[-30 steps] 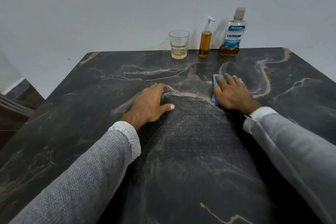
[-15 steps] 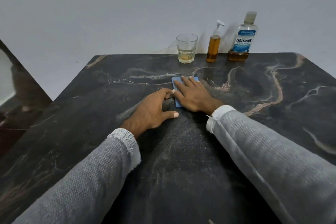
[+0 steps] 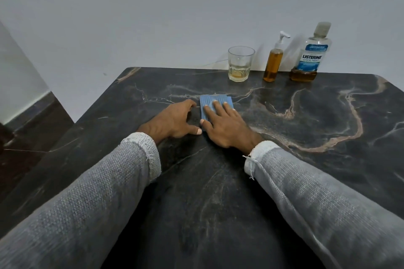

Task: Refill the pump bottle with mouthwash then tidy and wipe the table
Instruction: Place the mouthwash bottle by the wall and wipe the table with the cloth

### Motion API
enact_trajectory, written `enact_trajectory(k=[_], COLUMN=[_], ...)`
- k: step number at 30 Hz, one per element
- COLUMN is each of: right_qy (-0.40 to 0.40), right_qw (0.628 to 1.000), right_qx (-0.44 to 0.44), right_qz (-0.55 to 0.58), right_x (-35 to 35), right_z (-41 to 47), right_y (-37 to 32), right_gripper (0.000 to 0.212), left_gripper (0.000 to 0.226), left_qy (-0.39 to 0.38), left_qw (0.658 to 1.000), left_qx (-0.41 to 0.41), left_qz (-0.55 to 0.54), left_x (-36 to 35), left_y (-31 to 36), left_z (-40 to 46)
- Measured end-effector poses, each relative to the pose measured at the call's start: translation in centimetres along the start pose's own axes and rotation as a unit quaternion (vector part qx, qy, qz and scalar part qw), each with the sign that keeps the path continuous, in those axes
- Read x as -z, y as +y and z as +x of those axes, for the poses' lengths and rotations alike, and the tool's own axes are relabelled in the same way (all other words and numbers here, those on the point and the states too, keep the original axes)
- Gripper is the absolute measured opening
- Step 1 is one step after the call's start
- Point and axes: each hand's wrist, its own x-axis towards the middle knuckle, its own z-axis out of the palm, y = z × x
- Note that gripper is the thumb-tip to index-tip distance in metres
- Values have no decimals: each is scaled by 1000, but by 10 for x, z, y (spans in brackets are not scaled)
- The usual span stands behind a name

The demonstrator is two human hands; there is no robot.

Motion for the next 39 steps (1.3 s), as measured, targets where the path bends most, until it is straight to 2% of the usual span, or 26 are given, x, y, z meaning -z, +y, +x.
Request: enact_trajectory(k=[8, 13, 17, 25, 31, 33, 39], right_qy=[15, 25, 27, 46, 110, 127, 98], right_qw=[999, 998, 998, 998, 992, 990, 995], right_qx=[-32, -46, -50, -44, -31, -22, -5], right_qz=[-21, -17, -16, -9, 61, 51, 25], right_x=[4, 7, 9, 8, 5, 3, 1], right_z=[91, 137, 161, 176, 158, 152, 156], right_y=[8, 23, 30, 34, 36, 36, 36], right_gripper=[61, 61, 63, 64, 68, 65, 63], left_gripper=[85, 103, 107, 113, 108, 106, 110], left_qy=[-15, -71, -92, -115, -115, -116, -131], left_qw=[1000, 997, 995, 992, 992, 992, 989], left_qx=[-12, -26, -23, -18, -11, -11, -1], left_qz=[20, 17, 20, 42, 48, 48, 66], left_x=[10, 18, 21, 21, 21, 22, 22], left_y=[-16, -17, -17, -16, -13, -12, -10], left_z=[39, 58, 66, 71, 65, 64, 69])
